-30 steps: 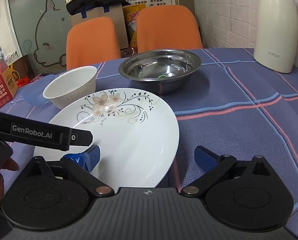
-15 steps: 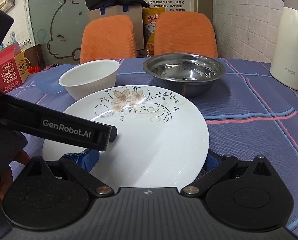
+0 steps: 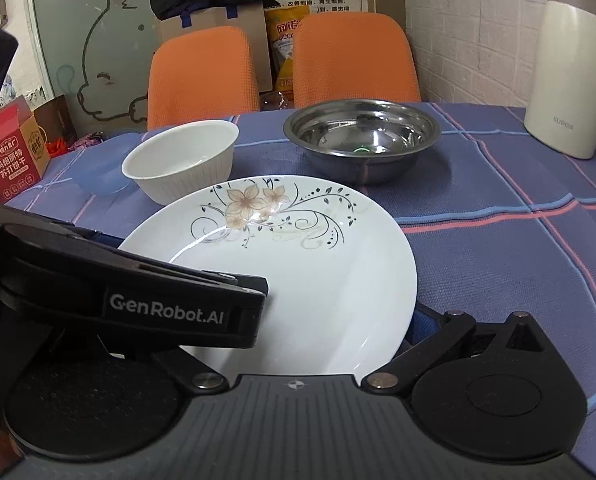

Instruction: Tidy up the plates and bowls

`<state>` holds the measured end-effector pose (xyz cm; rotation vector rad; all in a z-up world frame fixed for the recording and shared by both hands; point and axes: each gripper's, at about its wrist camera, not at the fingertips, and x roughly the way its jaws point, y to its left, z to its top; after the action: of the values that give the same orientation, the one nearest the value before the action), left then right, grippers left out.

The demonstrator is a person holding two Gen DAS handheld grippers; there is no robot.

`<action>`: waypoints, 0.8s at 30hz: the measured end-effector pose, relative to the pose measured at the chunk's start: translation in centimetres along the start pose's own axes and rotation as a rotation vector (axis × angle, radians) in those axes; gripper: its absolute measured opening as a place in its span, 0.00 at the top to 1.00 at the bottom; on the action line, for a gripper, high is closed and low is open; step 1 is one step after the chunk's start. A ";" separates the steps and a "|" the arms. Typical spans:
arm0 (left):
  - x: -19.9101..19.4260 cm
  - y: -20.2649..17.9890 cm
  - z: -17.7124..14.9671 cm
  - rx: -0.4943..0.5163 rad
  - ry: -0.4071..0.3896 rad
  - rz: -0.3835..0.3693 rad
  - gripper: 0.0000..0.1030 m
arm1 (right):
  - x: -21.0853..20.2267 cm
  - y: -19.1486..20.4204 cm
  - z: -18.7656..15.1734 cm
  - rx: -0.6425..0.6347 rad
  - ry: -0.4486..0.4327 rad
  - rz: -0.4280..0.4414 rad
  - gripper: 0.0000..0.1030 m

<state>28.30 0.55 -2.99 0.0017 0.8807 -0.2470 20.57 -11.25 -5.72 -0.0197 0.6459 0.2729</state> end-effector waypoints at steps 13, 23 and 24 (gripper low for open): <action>-9.7 2.7 -4.6 -0.060 -0.092 0.058 0.11 | -6.7 6.7 -1.6 -0.074 -0.093 0.064 0.12; -18.0 8.4 -13.2 -0.146 -0.116 0.230 0.11 | -9.2 15.3 -5.4 -0.156 -0.068 0.242 0.12; -18.4 9.0 -13.9 -0.161 -0.114 0.239 0.11 | -9.3 16.0 -5.7 -0.167 -0.061 0.252 0.12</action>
<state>8.37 14.63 1.28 -0.0560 0.7764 0.0475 5.97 1.28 -3.72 -0.0904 0.5636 0.5681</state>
